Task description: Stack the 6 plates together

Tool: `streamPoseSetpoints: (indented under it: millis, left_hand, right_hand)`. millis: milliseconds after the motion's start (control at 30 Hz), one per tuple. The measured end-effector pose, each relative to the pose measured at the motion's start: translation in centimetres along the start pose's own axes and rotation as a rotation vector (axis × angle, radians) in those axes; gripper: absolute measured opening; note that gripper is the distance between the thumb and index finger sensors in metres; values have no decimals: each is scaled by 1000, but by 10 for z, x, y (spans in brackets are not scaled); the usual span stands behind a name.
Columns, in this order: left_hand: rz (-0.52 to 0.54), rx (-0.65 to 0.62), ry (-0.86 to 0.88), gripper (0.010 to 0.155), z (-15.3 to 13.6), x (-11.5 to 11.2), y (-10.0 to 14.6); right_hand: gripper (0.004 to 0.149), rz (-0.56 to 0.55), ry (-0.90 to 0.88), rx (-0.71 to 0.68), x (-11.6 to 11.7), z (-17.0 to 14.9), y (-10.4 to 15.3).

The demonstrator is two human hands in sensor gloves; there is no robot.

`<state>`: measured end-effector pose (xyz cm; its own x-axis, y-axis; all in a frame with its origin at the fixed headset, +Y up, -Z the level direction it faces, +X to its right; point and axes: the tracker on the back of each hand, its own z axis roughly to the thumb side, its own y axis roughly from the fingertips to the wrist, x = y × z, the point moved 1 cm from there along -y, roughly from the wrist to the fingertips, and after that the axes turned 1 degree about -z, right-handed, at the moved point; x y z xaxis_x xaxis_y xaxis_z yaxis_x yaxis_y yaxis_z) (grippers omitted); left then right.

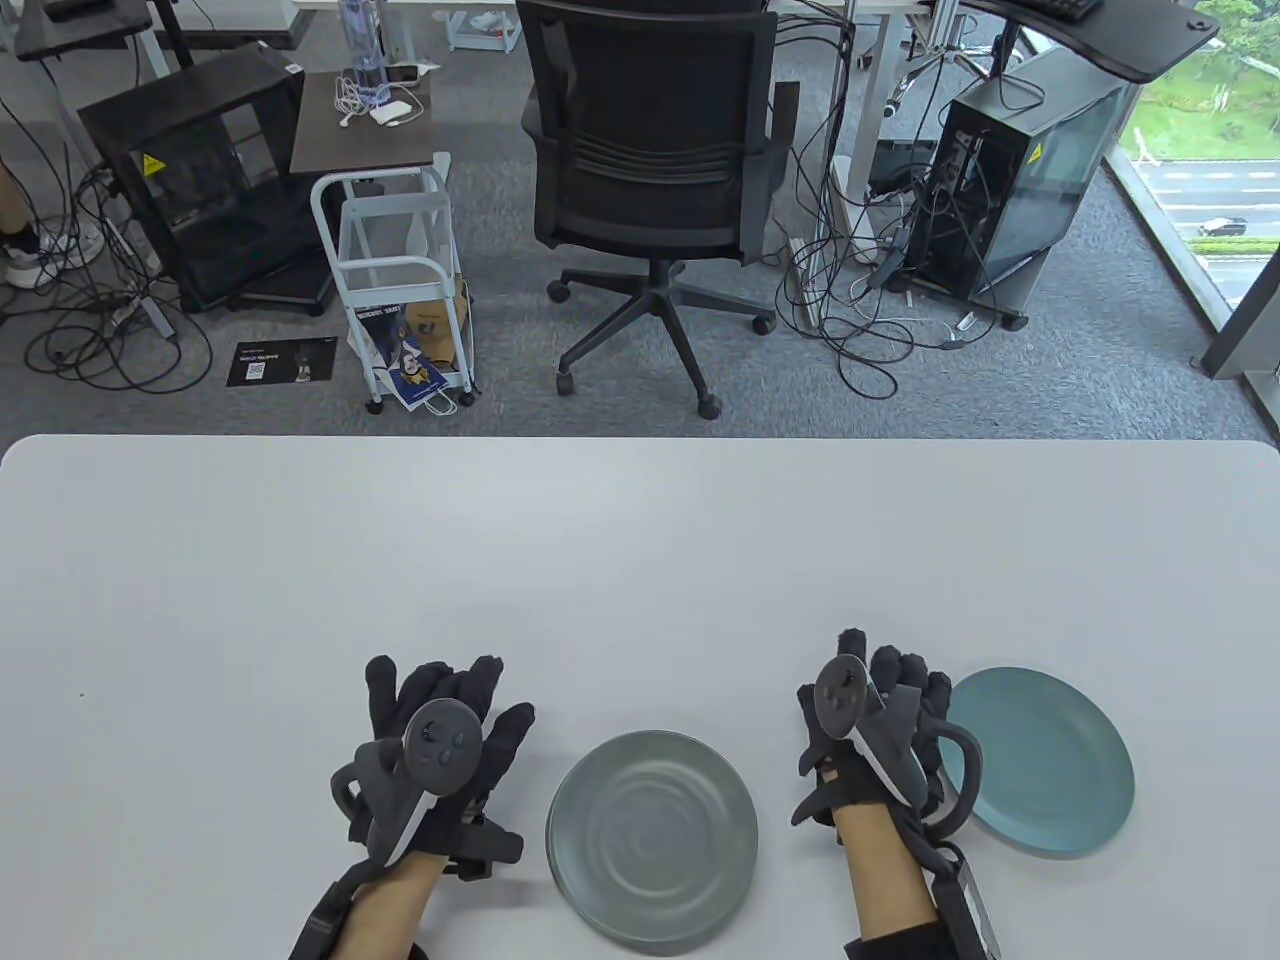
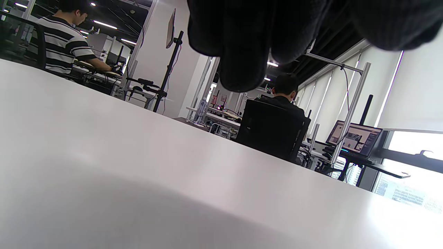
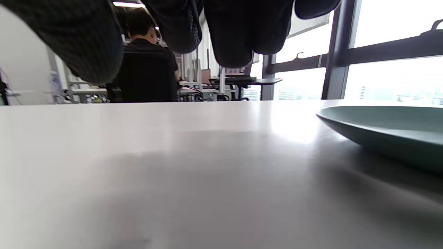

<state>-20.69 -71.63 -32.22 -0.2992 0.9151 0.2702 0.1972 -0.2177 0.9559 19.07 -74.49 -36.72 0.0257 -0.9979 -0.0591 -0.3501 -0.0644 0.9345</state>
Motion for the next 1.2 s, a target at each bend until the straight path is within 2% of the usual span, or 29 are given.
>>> streamPoseSetpoints:
  millis: [100, 267, 367, 600, 1033, 1200]
  left_hand:
    - [7, 3, -27, 70, 1, -1, 1]
    - [-4, 6, -68, 72, 2, -5, 1]
    - [-10, 7, -71, 72, 2, -5, 1]
    - [-13, -4, -77, 71, 4, -5, 2]
    - [-13, -3, -83, 70, 4, -5, 2]
    - [-19, -1, -90, 69, 4, -5, 2]
  right_hand:
    - [84, 25, 66, 70, 1, -4, -2]
    - [85, 80, 125, 162, 4, -13, -6]
    - [83, 96, 112, 192, 1, -22, -6]
    - [77, 143, 85, 242, 9, -37, -17]
    - [77, 214, -11, 348, 23, -74, -27]
    - [70, 189, -29, 367, 24, -82, -28]
